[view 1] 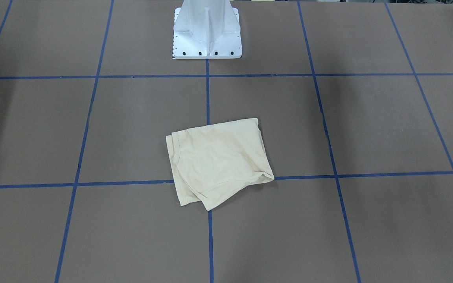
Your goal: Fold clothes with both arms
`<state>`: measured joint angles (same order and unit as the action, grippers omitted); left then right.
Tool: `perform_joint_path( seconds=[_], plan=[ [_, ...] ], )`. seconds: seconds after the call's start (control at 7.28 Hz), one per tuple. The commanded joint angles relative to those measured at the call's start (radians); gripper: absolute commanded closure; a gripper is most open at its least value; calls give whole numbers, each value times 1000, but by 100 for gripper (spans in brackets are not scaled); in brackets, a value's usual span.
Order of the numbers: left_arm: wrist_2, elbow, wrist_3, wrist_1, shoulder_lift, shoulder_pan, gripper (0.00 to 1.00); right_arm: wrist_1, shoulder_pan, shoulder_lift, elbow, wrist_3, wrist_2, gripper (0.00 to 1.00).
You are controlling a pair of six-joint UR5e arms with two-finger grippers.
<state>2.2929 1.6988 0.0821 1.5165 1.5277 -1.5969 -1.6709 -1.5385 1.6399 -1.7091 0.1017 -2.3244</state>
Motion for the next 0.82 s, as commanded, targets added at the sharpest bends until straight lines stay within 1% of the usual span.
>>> perform_joint_path(
  seconds=[0.0, 0.27, 0.55, 0.69],
  plan=[
    [-1, 5, -87, -1, 0, 0, 1, 0, 0, 0, 0, -1, 0, 0],
    [-4, 5, -87, 1, 5, 0, 1, 0, 0, -2, 0, -2, 0, 0],
    [-4, 5, -88, 1, 6, 0, 1, 2, 0, -2, 0, -124, -1, 0],
    [-4, 7, -88, 1, 8, 0, 1, 2, 0, -2, 0, -125, -1, 0]
  ],
)
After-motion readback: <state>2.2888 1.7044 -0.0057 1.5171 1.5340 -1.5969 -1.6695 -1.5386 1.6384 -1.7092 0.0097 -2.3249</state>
